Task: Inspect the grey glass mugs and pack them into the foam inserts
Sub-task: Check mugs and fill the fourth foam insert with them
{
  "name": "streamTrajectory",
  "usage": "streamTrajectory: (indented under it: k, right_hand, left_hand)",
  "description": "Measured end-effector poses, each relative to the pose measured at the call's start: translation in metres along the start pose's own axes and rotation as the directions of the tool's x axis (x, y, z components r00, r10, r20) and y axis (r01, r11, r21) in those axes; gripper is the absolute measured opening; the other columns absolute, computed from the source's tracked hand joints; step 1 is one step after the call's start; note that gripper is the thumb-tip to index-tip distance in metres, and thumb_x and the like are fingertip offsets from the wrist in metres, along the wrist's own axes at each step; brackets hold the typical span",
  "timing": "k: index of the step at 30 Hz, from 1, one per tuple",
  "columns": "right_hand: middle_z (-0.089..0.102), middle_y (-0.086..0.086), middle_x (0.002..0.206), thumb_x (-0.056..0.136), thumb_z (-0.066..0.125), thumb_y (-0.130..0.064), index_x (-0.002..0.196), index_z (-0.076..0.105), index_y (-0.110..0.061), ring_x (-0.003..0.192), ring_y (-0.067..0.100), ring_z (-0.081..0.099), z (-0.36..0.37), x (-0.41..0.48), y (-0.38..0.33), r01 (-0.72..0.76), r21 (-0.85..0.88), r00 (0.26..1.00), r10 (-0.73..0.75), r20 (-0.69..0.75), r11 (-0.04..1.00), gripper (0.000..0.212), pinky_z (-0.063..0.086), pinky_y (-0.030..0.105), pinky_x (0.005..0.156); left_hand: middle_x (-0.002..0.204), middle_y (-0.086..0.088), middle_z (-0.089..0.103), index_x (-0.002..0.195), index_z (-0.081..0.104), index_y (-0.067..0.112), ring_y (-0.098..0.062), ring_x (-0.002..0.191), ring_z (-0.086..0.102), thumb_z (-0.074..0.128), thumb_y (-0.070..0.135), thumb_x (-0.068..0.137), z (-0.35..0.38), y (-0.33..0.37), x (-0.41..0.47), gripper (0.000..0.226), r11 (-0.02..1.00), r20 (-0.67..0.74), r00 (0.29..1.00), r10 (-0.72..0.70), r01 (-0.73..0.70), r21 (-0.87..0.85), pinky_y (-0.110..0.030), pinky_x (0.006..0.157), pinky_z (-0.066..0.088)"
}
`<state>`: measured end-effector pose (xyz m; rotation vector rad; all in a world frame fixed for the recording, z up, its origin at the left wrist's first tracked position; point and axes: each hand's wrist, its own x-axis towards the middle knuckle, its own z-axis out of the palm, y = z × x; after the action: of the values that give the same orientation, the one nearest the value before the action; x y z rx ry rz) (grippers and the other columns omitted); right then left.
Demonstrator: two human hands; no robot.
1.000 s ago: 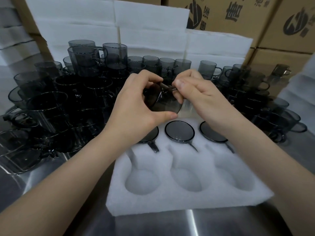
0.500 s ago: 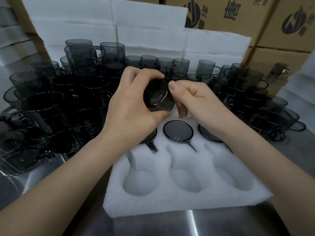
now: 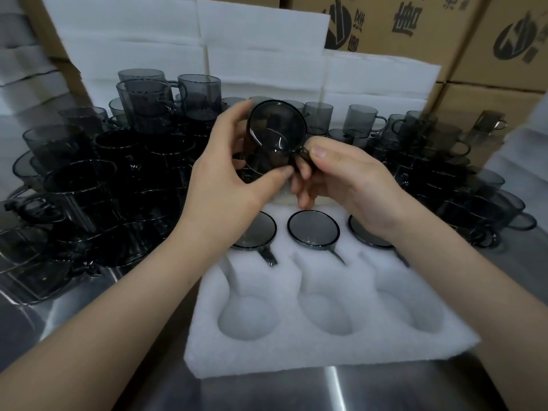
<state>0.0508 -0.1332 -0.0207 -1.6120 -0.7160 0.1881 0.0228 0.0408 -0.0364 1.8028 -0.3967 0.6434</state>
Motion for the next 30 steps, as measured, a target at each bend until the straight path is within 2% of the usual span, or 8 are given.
streamTrajectory:
  k: [8, 14, 18, 22, 24, 26, 28, 30]
  right_hand:
    - [0.06, 0.008, 0.092, 0.091, 0.047, -0.034, 0.106, 0.051, -0.023, 0.069, 0.021, 0.062, 0.001, 0.004, 0.002, 0.018, -0.112, 0.982, -0.039, -0.183, 0.994, 0.019, 0.05, 0.036, 0.061]
    - [0.055, 0.009, 0.134, 0.089, 0.063, -0.03, 0.14, 0.04, -0.034, 0.115, 0.024, 0.06, -0.008, 0.002, 0.0, 0.073, 0.05, 0.997, -0.071, -0.043, 0.996, 0.056, 0.052, 0.049, 0.092]
    - [0.059, 0.002, 0.134, 0.071, 0.077, -0.043, 0.145, 0.04, -0.023, 0.125, 0.023, 0.056, -0.011, 0.001, 0.001, 0.014, 0.108, 0.999, -0.018, 0.037, 0.994, 0.085, 0.047, 0.042, 0.102]
    - [0.058, 0.003, 0.136, 0.065, 0.082, -0.045, 0.145, 0.041, -0.017, 0.123, 0.017, 0.057, -0.008, 0.001, 0.001, -0.014, 0.067, 0.998, 0.019, -0.062, 0.998, 0.094, 0.052, 0.031, 0.09]
    - [0.058, -0.002, 0.132, 0.07, 0.082, -0.039, 0.139, 0.047, -0.018, 0.117, 0.008, 0.058, -0.004, 0.002, 0.003, -0.027, -0.098, 0.986, 0.011, -0.165, 0.995, 0.08, 0.052, 0.023, 0.083]
    - [0.064, -0.009, 0.112, 0.079, 0.068, -0.037, 0.126, 0.056, -0.021, 0.099, 0.003, 0.062, 0.001, 0.003, 0.003, -0.007, -0.226, 0.979, -0.039, -0.2, 0.974, 0.051, 0.051, 0.022, 0.078]
    - [0.063, -0.011, 0.096, 0.091, 0.059, -0.035, 0.114, 0.06, -0.022, 0.086, 0.002, 0.062, 0.005, 0.002, 0.001, 0.02, -0.267, 0.973, -0.08, -0.217, 0.963, 0.027, 0.052, 0.026, 0.073]
    - [0.061, -0.01, 0.093, 0.1, 0.047, -0.032, 0.111, 0.061, -0.018, 0.083, 0.002, 0.06, 0.006, 0.001, -0.001, 0.019, -0.337, 0.959, -0.113, -0.261, 0.941, 0.023, 0.051, 0.026, 0.073]
  left_hand:
    - [0.113, 0.009, 0.067, 0.118, 0.055, 0.023, -0.008, 0.109, 0.063, 0.08, 0.019, 0.069, 0.0, -0.003, 0.001, 0.055, 0.996, 0.008, 1.0, -0.027, 0.028, -0.088, -0.039, 0.1, 0.049]
    - [0.114, 0.027, 0.059, 0.128, 0.04, 0.026, -0.004, 0.114, 0.058, 0.075, 0.03, 0.076, -0.001, -0.003, -0.001, 0.062, 0.994, 0.211, 0.977, 0.035, -0.012, -0.107, -0.034, 0.102, 0.046]
    - [0.141, 0.012, 0.048, 0.139, 0.04, 0.032, -0.006, 0.134, 0.043, 0.069, 0.047, 0.075, -0.002, -0.004, 0.0, 0.072, 0.999, 0.305, 0.951, 0.048, -0.043, -0.025, -0.038, 0.113, 0.036]
    - [0.125, 0.009, 0.041, 0.143, 0.041, 0.022, -0.001, 0.12, 0.045, 0.077, 0.048, 0.068, 0.001, -0.001, -0.001, 0.087, 0.989, 0.213, 0.975, 0.056, -0.083, 0.12, -0.014, 0.102, 0.038]
    - [0.118, 0.007, 0.046, 0.137, 0.046, 0.019, -0.006, 0.109, 0.052, 0.076, 0.039, 0.07, 0.002, 0.001, -0.003, 0.076, 0.978, 0.151, 0.985, 0.088, -0.114, 0.173, -0.01, 0.091, 0.04]
    - [0.121, 0.001, 0.05, 0.135, 0.05, 0.014, -0.013, 0.112, 0.053, 0.072, 0.028, 0.074, 0.003, 0.003, -0.004, 0.067, 0.941, 0.18, 0.969, 0.17, -0.213, 0.263, -0.016, 0.095, 0.041]
    - [0.128, -0.002, 0.048, 0.143, 0.044, 0.012, -0.018, 0.119, 0.05, 0.067, 0.024, 0.073, 0.004, 0.005, -0.004, 0.074, 0.898, 0.264, 0.944, 0.196, -0.281, 0.34, -0.029, 0.102, 0.042]
    - [0.132, -0.004, 0.047, 0.146, 0.039, 0.012, -0.019, 0.122, 0.049, 0.069, 0.031, 0.073, 0.007, 0.007, -0.003, 0.082, 0.876, 0.304, 0.937, 0.174, -0.288, 0.386, -0.036, 0.103, 0.042]
